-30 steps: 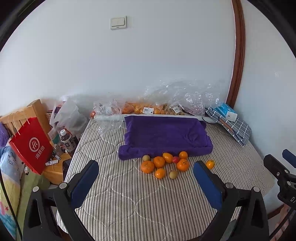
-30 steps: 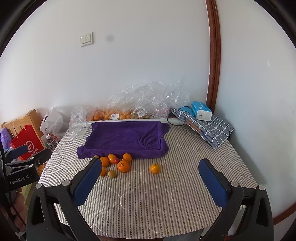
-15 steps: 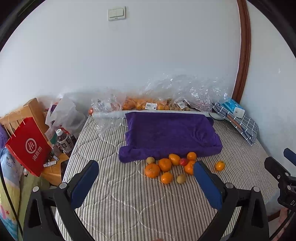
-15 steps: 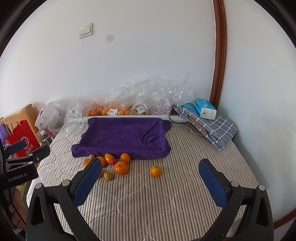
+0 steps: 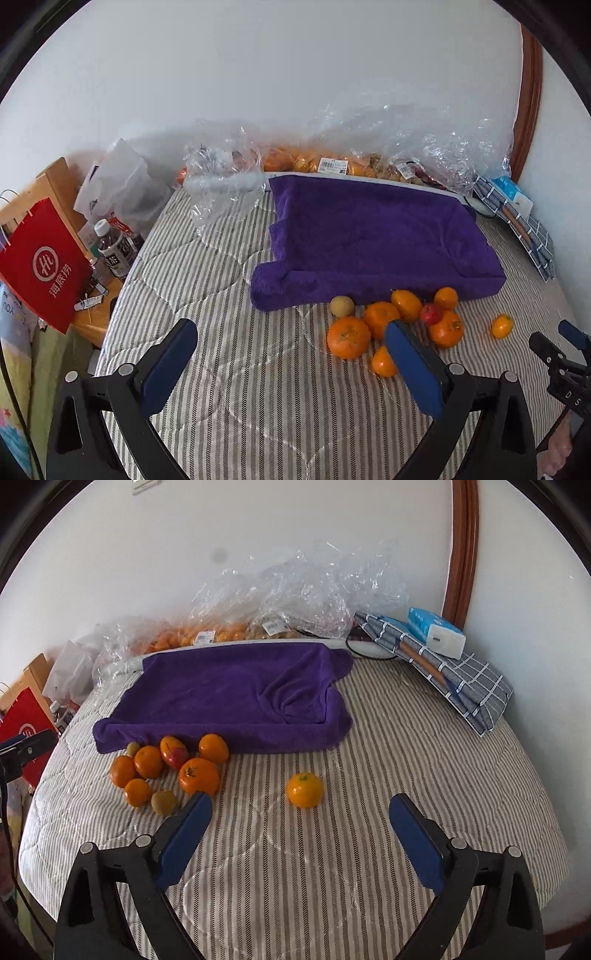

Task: Organize fruits
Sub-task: 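Grasp the lone orange with the right gripper while the left grasps a large orange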

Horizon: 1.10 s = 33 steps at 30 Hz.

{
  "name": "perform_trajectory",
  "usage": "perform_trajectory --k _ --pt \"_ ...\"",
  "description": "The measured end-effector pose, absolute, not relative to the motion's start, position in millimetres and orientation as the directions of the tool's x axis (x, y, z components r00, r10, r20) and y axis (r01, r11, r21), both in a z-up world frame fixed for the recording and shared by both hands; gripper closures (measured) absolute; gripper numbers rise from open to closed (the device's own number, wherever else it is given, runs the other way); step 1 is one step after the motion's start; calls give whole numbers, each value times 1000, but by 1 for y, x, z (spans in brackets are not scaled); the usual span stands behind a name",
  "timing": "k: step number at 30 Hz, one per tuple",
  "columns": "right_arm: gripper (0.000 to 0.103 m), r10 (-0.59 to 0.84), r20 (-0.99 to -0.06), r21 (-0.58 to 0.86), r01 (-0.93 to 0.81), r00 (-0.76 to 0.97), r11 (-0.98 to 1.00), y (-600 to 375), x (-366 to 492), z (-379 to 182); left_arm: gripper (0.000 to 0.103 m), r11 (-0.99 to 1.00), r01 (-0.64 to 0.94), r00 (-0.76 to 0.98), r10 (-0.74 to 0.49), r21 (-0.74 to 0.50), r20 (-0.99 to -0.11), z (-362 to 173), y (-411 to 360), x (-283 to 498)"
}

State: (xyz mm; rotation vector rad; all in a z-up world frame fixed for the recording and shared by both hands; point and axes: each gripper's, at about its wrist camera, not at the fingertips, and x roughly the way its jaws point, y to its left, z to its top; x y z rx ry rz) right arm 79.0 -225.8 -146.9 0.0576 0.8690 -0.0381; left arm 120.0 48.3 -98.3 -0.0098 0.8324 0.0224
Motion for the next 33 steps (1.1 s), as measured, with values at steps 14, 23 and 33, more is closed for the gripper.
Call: perform_trajectory --k 14,23,33 --pt "51 38 -801 95 64 597 993 -241 122 -219 17 987 88 590 -160 -133 -792 -165 52 147" --pt "62 54 -800 82 20 597 996 -232 130 -220 50 962 146 529 -275 -232 -803 -184 34 169" --pt "69 95 -772 121 -2 629 993 -234 120 -213 63 945 169 532 -326 -280 -781 -182 34 167"
